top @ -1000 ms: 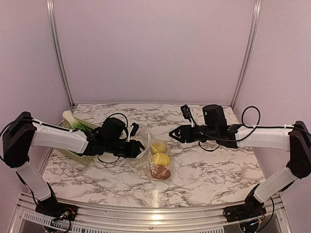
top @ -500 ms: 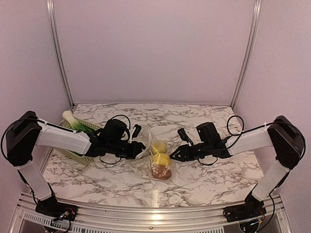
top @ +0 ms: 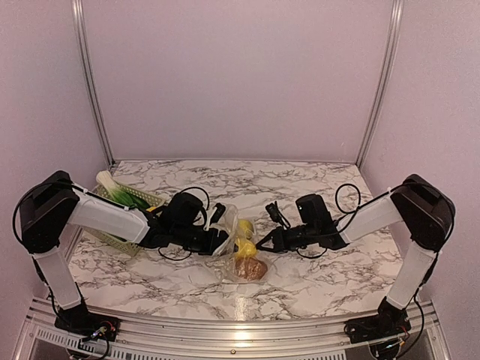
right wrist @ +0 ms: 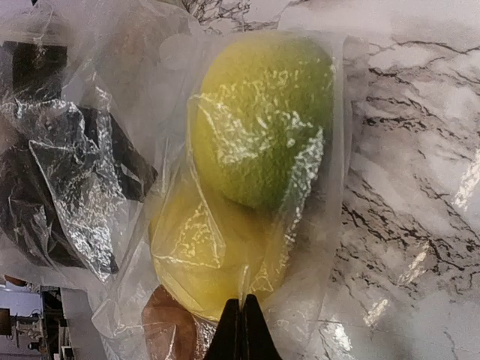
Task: Open the zip-top bag and remove the fake food
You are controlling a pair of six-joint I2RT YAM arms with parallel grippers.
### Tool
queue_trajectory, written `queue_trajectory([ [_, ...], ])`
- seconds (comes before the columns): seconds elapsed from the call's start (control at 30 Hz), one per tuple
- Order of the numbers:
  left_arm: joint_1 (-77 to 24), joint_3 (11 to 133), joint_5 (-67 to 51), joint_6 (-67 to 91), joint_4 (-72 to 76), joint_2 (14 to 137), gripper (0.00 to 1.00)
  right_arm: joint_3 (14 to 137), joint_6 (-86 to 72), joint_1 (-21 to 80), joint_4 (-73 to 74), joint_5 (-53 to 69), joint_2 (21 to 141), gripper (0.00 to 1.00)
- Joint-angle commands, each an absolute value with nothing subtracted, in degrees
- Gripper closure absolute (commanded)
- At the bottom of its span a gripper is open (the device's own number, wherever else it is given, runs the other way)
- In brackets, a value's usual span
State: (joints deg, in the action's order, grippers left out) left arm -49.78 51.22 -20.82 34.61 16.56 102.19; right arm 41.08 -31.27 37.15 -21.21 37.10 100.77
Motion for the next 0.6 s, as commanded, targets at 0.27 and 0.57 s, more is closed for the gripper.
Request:
queue_trajectory([
  [0.27,-52.4,54.5,-23.3,30.8,15.4,107.8,0.23,45.8,-32.8,41.3,-24.4,36.4,108.4,1.0],
  [0.57,-52.6,53.8,-26.5,31.3,18.9,109.8,0.12,47.9,-33.5,42.7,-25.3,36.4,111.8,1.0],
])
